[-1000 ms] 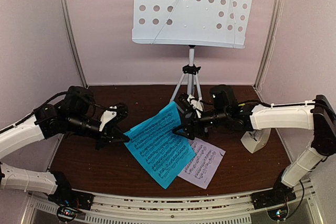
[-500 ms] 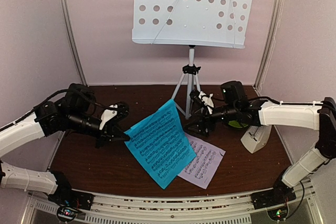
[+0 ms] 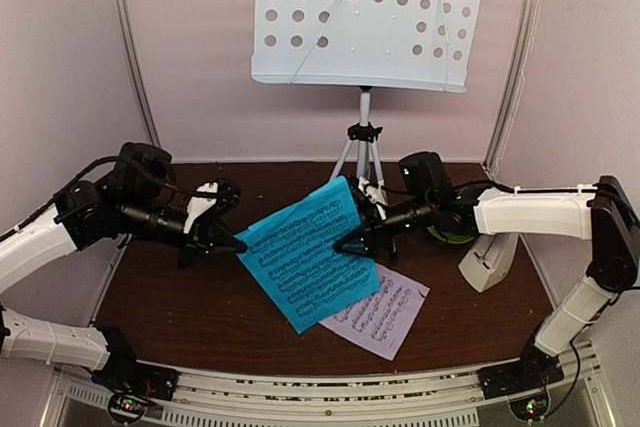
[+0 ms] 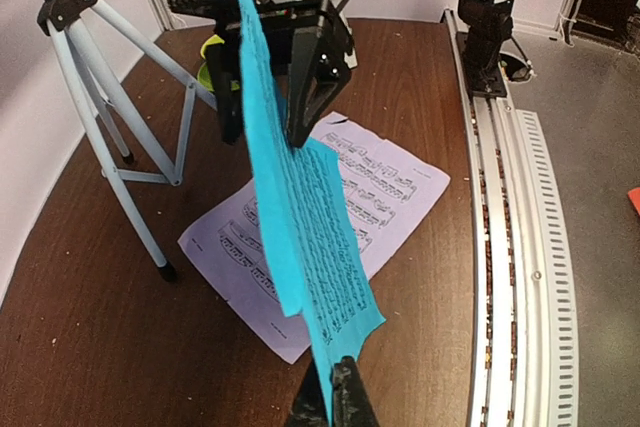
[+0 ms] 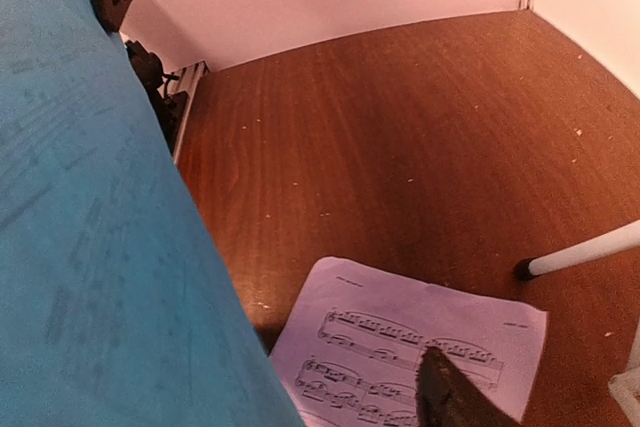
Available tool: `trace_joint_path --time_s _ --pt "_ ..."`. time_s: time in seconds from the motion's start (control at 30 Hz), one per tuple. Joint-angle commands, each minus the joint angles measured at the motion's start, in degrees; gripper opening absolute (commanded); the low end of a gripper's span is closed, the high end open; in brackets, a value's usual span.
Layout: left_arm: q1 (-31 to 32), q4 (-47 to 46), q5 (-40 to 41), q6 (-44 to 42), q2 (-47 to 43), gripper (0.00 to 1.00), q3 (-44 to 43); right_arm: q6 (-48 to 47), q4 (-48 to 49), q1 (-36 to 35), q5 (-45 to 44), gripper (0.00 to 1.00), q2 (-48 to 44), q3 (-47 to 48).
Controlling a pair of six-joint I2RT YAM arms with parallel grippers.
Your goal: Set up the instrument practice props
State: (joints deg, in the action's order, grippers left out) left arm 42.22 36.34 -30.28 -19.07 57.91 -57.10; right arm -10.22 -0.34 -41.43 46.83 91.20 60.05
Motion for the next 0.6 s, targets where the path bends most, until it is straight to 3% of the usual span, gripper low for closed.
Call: trace_joint_path --time_s 0.0,0.13,0.23,0.4,0.57 --pt "0.32 -1.71 2.44 0.21 -0.22 0.00 -2.03 1.58 -0.20 -0.93 1.49 0.49 -4.11 -0.85" --pt "0.32 -3.16 3.53 1.92 0.73 0.00 -2.56 2.74 -0.35 -1.00 -0.60 0.25 -10.02 -3.51" --pt "0.32 -4.14 4.11 3.36 1.84 0.00 -3.97 3.34 -3.41 -1.11 -2.63 0.01 -13.57 -2.65" --pt "0.32 -5.64 6.41 5.30 3.00 0.01 -7.97 3.69 -7.06 -1.20 -6.17 0.00 -18.92 -0.97" --pt "0.35 -7.03 9.05 7.62 4.27 0.16 -13.20 3.92 -11.62 -1.20 -9.61 0.00 -24.00 2.09"
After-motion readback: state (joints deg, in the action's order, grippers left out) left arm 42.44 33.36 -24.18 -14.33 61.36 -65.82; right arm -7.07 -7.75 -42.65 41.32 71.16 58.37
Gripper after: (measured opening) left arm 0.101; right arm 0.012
